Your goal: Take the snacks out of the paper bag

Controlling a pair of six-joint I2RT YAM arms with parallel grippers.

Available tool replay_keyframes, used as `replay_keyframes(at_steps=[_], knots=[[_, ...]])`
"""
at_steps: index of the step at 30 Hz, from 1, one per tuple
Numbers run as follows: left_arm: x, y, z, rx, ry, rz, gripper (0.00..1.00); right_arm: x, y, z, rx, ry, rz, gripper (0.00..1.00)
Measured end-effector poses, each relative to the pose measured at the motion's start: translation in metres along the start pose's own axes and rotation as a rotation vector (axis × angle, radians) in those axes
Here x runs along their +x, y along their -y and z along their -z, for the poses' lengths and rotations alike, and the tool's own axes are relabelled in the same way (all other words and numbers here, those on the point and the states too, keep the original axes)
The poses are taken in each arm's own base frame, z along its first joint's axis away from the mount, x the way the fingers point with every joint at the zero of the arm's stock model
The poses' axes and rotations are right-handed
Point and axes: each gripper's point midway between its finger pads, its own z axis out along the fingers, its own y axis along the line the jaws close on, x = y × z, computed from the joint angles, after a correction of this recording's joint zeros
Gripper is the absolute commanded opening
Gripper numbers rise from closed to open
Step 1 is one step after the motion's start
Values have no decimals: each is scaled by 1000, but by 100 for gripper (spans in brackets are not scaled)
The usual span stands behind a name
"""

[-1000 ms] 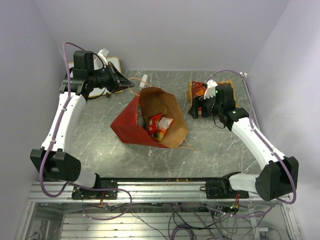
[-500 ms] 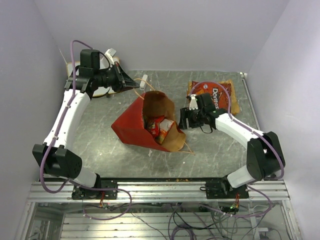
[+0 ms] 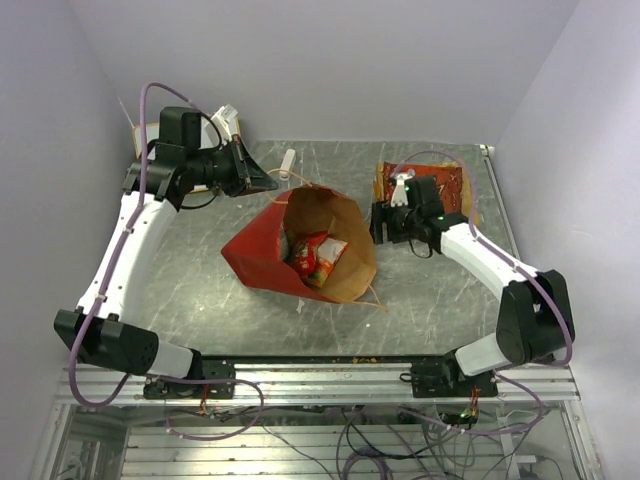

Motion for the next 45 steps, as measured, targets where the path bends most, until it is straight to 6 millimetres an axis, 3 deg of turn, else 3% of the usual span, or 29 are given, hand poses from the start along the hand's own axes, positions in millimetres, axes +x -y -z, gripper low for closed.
replay_keyframes(at_steps=[3, 6, 11, 14, 18, 20, 23, 28, 32, 39, 43, 45], knots=[[4, -3, 5, -26, 1, -15, 7, -25, 7, 10, 11, 74, 13, 66], [3, -6, 8, -55, 11, -23, 7, -50, -1, 9, -13, 110, 27, 62], [-9, -3, 16, -69, 48, -35, 7, -81, -21, -30, -83, 86, -17, 62], [-18, -7, 20, -75, 70, -27, 7, -75, -35, -64, -133, 10, -83, 62], [-26, -14, 18, -88, 77, -12, 7, -46, -49, -96, -169, -126, -163, 63], [-30, -16, 16, -90, 77, -11, 7, -29, -57, -107, -174, -184, -188, 63], [-34, -17, 11, -87, 72, -8, 7, -20, -73, -109, -194, -206, -201, 62], [-36, -18, 8, -78, 62, -6, 7, 11, -118, -91, -301, -237, -266, 61], [-35, -19, 8, -78, 58, -20, 7, 19, -130, -72, -338, -248, -309, 64], [-26, -23, 9, -88, 45, -16, 7, -16, -100, -46, -258, -126, -151, 68], [-22, -22, 13, -88, 47, -17, 7, -49, -89, -5, -235, 27, 74, 71], [-21, -20, 16, -86, 52, -21, 7, -69, -95, 31, -259, 150, 214, 73]])
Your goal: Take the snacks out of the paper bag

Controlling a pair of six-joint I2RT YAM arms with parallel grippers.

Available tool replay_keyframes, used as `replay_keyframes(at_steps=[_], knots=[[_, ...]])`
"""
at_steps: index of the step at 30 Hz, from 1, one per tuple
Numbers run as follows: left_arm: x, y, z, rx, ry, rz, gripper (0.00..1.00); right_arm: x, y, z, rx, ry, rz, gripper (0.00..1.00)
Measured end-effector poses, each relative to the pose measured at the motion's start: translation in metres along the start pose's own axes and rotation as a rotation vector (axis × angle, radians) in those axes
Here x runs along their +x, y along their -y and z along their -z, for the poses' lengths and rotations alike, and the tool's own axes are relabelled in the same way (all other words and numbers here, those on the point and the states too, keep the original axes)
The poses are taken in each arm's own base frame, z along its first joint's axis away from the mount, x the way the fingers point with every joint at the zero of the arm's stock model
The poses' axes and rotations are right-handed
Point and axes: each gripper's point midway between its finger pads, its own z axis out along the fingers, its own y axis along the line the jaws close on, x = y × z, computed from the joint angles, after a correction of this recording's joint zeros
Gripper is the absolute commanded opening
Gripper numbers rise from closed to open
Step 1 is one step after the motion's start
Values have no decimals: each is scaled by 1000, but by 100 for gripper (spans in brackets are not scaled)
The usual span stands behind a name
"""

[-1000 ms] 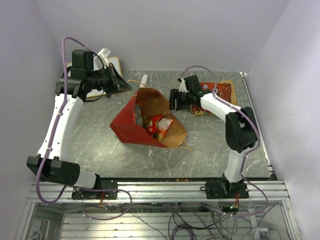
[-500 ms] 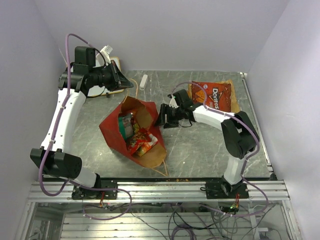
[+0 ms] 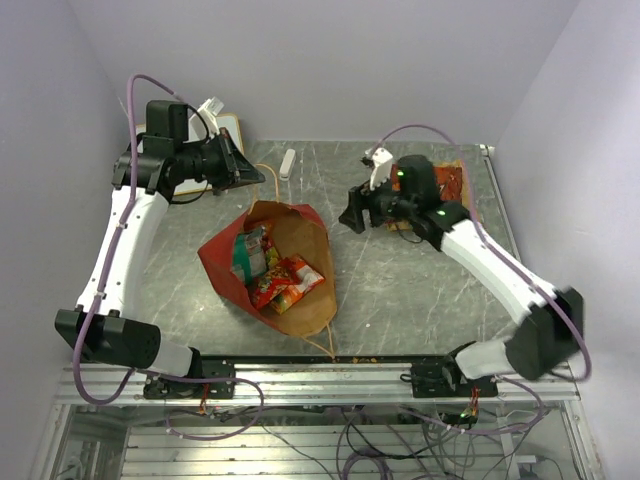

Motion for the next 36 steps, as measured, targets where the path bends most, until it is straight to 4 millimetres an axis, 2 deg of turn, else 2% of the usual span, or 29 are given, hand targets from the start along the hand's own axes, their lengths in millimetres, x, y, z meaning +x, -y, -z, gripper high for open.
replay_keyframes(at_steps=[2, 4, 6, 8, 11, 14, 17, 20, 24, 28, 36], knots=[[0, 2, 2, 2, 5, -4, 7, -28, -18, 34, -52, 128, 167, 79], [0, 2, 3, 2, 6, -5, 7, -52, -46, 68, -124, 255, 355, 81], [1, 2, 3, 0, 4, -3, 7, -63, -81, 90, -215, 342, 523, 81], [1, 1, 3, -3, 1, 2, 7, -62, -126, 105, -344, 406, 685, 81], [2, 1, 3, -6, 1, 10, 7, -45, -183, 103, -505, 424, 838, 81], [1, 1, 3, -8, 2, 18, 7, -16, -224, 83, -606, 385, 948, 81], [1, 1, 3, -8, 3, 28, 7, 18, -251, 56, -664, 325, 1081, 80], [1, 1, 3, -8, 3, 35, 7, 45, -254, 27, -657, 252, 1191, 79], [1, 2, 3, -9, 5, 39, 7, 66, -234, -10, -585, 158, 1292, 77], [2, 2, 4, -10, 9, 49, 7, 78, -212, -26, -505, 116, 1358, 74], [5, 4, 9, -11, 22, 54, 7, 101, -187, -61, -423, 26, 1418, 53]])
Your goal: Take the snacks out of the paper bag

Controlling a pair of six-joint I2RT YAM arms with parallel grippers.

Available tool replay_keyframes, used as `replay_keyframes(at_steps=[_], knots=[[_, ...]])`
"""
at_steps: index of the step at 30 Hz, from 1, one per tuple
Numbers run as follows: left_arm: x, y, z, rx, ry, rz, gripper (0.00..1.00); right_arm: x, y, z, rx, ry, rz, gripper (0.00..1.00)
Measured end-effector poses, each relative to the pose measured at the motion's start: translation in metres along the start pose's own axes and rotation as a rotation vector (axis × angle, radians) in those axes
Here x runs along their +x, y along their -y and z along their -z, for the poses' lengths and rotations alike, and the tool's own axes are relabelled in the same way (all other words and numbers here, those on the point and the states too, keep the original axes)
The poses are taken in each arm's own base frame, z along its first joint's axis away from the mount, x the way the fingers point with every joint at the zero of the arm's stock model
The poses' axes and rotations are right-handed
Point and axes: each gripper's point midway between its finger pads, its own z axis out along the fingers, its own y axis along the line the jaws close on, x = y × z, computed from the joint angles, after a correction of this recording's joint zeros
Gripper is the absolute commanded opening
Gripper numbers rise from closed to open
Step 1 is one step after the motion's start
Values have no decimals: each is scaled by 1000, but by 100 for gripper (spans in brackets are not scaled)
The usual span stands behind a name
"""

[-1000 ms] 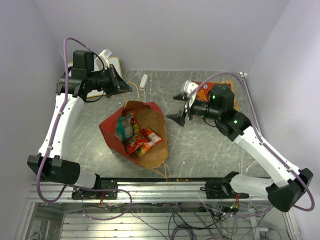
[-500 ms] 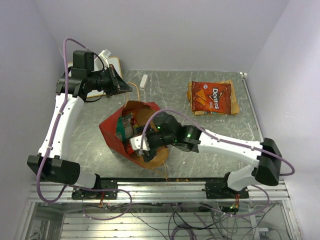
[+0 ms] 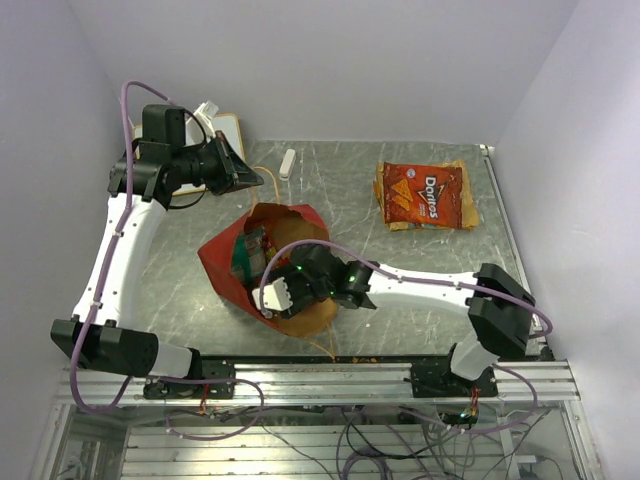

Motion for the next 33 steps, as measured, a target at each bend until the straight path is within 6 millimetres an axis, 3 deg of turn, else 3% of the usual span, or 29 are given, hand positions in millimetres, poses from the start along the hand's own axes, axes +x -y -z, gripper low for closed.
replay_keyframes(at_steps=[7, 11, 15, 18, 23, 33], knots=[[2, -3, -2, -3, 6, 19, 7, 26, -1, -20, 13, -78, -29, 29], [2, -5, -3, -5, 5, 30, 7, 28, 2, -20, 16, -83, -42, 11], [1, -4, -3, -6, 6, 25, 7, 23, 8, -17, 24, -76, -56, 0], [0, -4, -4, -6, 5, 26, 7, 23, 8, -9, 20, -84, -78, 0], [-3, -4, -8, 3, 13, 42, 7, 10, 19, 22, 55, -68, -138, 0], [-1, -8, -10, -1, 8, 50, 7, -37, 57, 108, 237, 61, -250, 0]])
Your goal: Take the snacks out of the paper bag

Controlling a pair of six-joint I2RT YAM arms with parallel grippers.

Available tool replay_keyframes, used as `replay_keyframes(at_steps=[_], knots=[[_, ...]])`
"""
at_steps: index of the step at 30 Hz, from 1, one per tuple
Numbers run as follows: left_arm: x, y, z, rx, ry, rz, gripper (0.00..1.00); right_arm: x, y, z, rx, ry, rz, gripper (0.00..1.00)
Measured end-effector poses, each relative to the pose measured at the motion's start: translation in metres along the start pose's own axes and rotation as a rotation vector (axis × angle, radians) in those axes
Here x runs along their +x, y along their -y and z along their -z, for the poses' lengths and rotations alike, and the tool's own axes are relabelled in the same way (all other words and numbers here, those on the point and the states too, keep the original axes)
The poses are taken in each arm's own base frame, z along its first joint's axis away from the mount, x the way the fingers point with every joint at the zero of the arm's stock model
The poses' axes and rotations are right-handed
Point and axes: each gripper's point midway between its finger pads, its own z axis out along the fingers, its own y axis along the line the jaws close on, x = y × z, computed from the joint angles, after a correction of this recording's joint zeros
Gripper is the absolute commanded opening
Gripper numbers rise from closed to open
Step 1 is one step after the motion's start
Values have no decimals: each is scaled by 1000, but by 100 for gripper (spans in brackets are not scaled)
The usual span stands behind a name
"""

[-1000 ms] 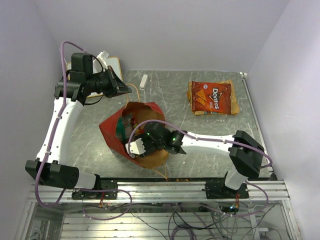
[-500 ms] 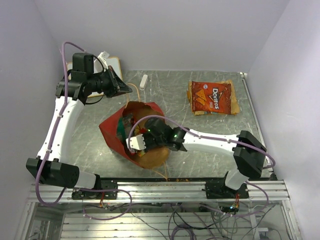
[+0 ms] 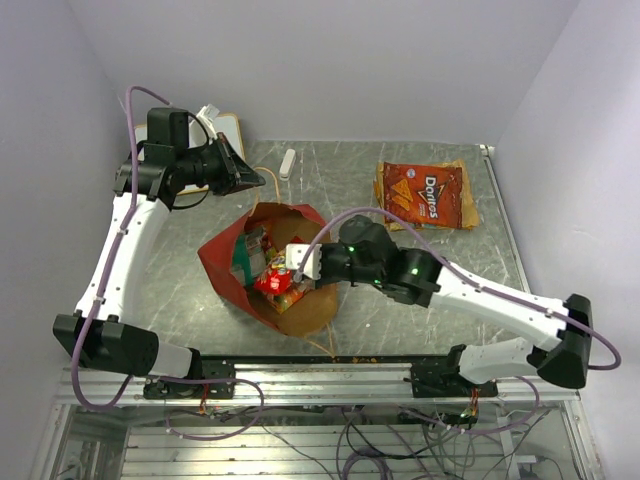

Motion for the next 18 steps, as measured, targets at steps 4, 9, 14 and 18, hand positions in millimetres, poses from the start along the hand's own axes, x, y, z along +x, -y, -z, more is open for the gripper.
replay_keyframes(at_steps=[4, 9, 14, 18], knots=[[0, -1, -2, -1, -3, 2, 7, -15, 16, 29, 65, 26, -25, 0], [-3, -4, -7, -1, -4, 3, 7, -46, 52, 79, 209, 105, -36, 0], [-5, -7, -13, -3, -13, 9, 7, -63, 109, 134, 445, 148, -62, 0], [-5, -8, -15, -1, -16, 7, 7, -37, 163, 169, 670, 88, -159, 0]])
